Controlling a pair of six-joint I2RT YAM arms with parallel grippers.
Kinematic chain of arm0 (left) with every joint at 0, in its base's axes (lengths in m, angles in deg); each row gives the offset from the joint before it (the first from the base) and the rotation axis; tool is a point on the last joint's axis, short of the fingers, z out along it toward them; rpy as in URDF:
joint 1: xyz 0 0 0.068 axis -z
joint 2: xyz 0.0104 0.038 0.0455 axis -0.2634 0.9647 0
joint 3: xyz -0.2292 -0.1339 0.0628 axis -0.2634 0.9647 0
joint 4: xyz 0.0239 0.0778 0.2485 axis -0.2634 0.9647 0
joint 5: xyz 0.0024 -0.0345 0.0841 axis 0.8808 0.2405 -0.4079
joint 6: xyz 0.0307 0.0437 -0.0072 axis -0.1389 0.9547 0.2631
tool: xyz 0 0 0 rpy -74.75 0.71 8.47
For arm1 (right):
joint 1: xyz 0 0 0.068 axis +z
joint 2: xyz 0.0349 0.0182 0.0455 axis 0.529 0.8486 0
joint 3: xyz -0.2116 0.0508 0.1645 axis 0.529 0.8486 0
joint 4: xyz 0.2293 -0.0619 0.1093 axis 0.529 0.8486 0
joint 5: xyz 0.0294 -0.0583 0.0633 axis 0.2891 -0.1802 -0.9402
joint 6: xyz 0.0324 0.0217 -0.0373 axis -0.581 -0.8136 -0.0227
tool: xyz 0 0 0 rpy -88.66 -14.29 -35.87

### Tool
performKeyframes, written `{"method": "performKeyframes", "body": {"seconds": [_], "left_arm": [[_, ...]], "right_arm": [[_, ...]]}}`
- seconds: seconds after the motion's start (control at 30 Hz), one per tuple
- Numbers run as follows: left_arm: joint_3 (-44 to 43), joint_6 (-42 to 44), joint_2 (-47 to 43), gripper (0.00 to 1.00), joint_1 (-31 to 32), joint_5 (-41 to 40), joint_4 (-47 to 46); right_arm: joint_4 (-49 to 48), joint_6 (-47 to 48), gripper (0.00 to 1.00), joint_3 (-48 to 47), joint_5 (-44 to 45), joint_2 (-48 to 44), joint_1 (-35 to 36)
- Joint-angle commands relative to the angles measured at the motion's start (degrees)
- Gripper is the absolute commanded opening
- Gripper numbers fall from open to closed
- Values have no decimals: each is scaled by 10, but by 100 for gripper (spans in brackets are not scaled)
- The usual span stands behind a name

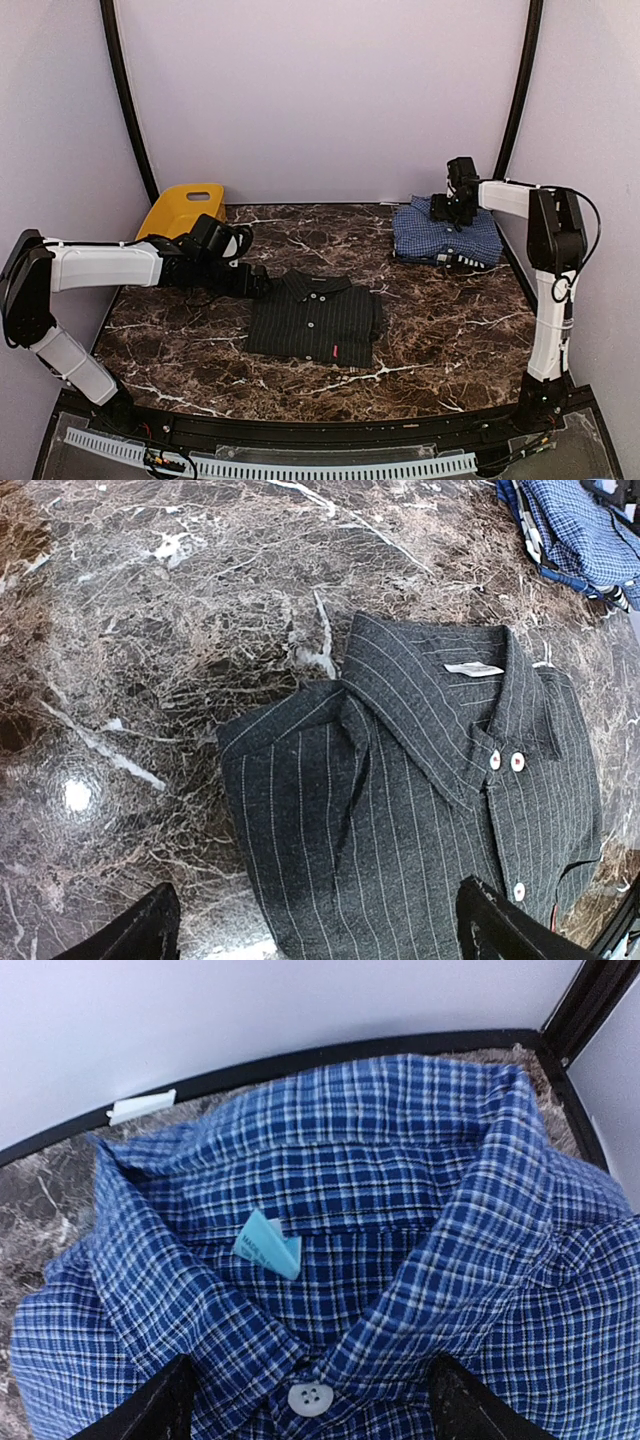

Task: Fold and stack the long sleeve shirts
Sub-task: Move the square-folded shirt to the corner of the board.

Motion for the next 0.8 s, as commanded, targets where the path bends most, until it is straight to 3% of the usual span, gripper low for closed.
{"method": "performKeyframes", "body": {"seconds": [0.0,0.33,0.77], "left_arm": [[3,0,-16,95,-3,10,0],[0,9,-17,95,-3,3,10],[18,13,-36,95,-3,0,24]], "right_arm": [[-2,5,77,22,-4,13,-4],[-11,6,73,203,-54,-55,-3],[38,27,71,350,-87,-204,22]]}}
